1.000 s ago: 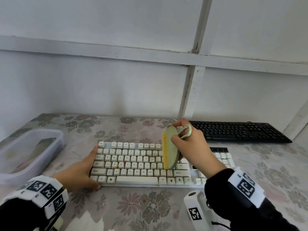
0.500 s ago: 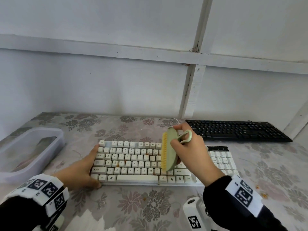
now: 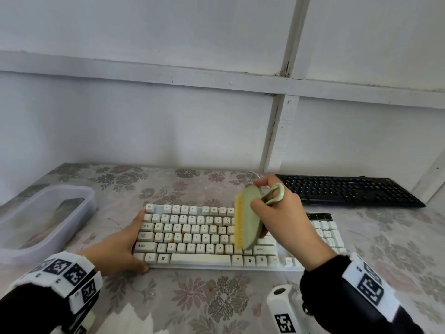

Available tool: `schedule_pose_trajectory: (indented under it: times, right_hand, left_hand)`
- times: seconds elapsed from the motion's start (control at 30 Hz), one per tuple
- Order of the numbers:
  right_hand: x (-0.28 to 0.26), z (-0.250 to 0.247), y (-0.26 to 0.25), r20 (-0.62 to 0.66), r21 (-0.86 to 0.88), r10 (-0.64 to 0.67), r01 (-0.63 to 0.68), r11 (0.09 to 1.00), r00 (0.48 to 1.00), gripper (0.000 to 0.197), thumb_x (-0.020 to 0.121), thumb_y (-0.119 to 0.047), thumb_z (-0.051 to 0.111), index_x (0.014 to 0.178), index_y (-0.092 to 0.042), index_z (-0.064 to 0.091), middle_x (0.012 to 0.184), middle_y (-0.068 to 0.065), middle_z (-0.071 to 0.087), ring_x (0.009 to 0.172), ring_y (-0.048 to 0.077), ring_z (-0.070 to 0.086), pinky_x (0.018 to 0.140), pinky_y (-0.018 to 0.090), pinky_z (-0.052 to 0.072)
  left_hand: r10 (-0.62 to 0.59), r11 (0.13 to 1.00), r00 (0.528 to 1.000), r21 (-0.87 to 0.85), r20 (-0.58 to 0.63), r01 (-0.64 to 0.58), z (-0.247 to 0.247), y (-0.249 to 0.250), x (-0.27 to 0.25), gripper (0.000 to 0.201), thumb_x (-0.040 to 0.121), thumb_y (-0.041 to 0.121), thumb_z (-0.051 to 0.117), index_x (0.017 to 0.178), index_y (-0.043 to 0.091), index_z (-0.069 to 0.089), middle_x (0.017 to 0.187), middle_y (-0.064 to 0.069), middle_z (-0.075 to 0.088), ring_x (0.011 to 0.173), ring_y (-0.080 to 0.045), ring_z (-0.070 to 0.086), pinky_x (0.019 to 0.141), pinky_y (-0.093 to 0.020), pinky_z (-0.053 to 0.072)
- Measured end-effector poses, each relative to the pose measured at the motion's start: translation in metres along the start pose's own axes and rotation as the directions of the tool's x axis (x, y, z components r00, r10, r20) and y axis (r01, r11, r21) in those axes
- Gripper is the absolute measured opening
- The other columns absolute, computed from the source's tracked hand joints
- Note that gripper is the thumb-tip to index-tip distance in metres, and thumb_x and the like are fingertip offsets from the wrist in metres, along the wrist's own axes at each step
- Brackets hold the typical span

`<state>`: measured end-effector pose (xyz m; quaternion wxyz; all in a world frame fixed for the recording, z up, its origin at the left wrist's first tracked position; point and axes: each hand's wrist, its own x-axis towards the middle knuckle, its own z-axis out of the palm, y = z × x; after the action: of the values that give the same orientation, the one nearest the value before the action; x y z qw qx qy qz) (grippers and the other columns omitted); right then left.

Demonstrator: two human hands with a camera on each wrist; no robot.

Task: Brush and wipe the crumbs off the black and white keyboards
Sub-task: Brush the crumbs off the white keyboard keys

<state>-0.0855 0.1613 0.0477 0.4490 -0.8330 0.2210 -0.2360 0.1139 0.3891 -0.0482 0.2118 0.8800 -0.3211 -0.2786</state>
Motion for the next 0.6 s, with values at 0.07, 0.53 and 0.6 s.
schedule_pose_trajectory:
  times: [0.07,0.53,0.6]
  right_hand:
    - [0.005,0.006,0.0,-0.021,-0.041,-0.058,0.057,0.998,0.998,0.024,0.087,-0.005,0.051,0.103,-0.023,0.052,0.081,0.011,0.064,0.06,0.022,0.064,0.048,0.04,0.055]
    - [-0.001,0.007,0.004,0.056,-0.019,-0.009,0.01,1.0,0.998,0.02,0.085,-0.006,0.052,0.098,-0.02,0.056,0.073,0.005,0.062,0.05,0.01,0.056,0.046,0.032,0.051]
    - [0.003,0.009,0.004,0.006,-0.013,-0.061,0.061,0.998,0.998,0.021,0.087,-0.006,0.051,0.099,-0.022,0.054,0.08,0.01,0.065,0.062,0.022,0.064,0.05,0.041,0.054]
  left_hand:
    - [-0.01,1.0,1.0,-0.002,-0.001,0.01,0.0,-0.001,0.0,0.129,0.068,0.021,0.078,0.139,0.038,-0.029,0.149,0.001,0.029,0.123,-0.014,0.043,0.107,-0.026,0.032]
    - [-0.003,1.0,1.0,0.007,-0.012,0.003,0.0,-0.004,0.003,0.131,0.066,0.023,0.079,0.14,0.037,-0.029,0.149,0.0,0.029,0.124,-0.014,0.042,0.108,-0.026,0.033]
    - [-0.005,1.0,1.0,0.005,-0.01,0.005,0.0,-0.004,0.003,0.131,0.066,0.023,0.079,0.14,0.037,-0.028,0.149,-0.001,0.029,0.124,-0.015,0.042,0.108,-0.027,0.033]
